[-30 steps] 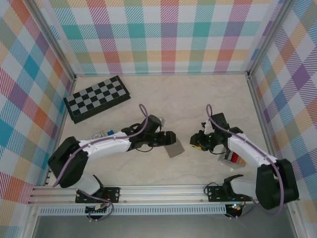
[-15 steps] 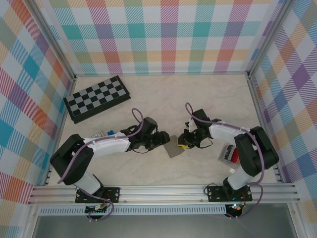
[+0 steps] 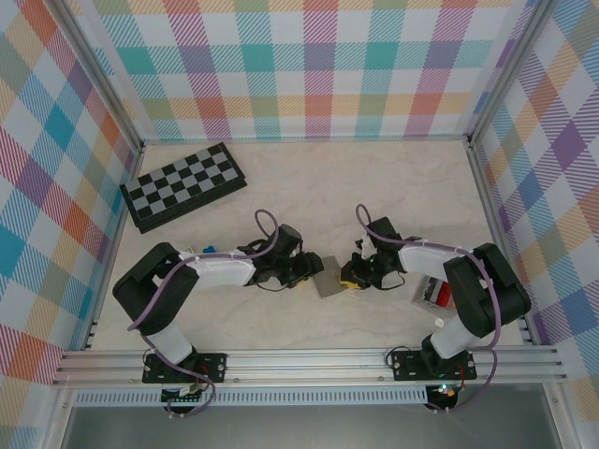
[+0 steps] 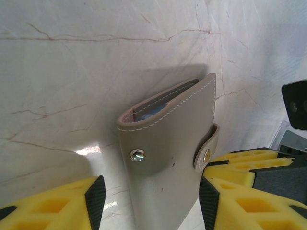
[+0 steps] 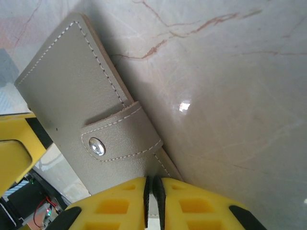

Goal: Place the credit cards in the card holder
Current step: Pick up the card holder at the bottom-center of the table, then open the button on the card holder.

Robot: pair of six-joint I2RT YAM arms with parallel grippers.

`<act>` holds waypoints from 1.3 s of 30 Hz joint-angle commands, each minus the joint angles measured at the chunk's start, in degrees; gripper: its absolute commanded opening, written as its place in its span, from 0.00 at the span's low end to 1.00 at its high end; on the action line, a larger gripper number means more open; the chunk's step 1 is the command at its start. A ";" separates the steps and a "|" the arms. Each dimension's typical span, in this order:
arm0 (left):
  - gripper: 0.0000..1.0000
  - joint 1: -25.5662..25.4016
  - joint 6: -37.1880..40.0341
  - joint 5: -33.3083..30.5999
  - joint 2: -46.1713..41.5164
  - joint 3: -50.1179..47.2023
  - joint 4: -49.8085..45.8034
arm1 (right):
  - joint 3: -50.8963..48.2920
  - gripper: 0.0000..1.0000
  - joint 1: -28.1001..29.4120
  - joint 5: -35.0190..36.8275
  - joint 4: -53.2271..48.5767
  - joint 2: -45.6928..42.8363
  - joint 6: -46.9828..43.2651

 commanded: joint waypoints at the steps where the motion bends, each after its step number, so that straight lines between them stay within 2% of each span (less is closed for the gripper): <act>1: 0.52 0.30 -0.70 1.68 1.01 -0.38 3.70 | -1.90 0.16 0.97 3.28 -1.71 0.62 2.34; 9: 0.31 0.21 -1.03 2.21 1.37 -0.63 6.82 | -1.62 0.17 1.39 4.86 -2.09 0.80 3.60; 13: 0.15 0.25 -0.15 1.51 0.00 -1.20 6.80 | 0.00 0.18 1.38 6.95 -4.53 -1.40 2.92; 17: 0.06 0.19 1.54 1.94 -0.62 -0.99 6.28 | 3.16 0.22 1.71 10.33 -8.12 -4.92 0.32; 22: 0.03 0.24 3.20 3.25 -0.97 -0.13 5.90 | 9.06 0.31 3.26 14.25 -13.11 -5.84 -5.90; 32: 0.02 0.21 3.78 4.20 -1.02 1.70 3.88 | 17.19 0.43 10.05 21.65 -17.39 3.29 -10.14; 34: 0.02 0.18 3.80 4.22 -1.14 1.66 3.88 | 17.78 0.43 11.07 21.97 -17.51 4.86 -10.05; 39: 0.01 0.19 3.87 3.42 -1.75 1.10 3.36 | 18.41 0.44 14.54 27.83 -20.01 7.32 -9.76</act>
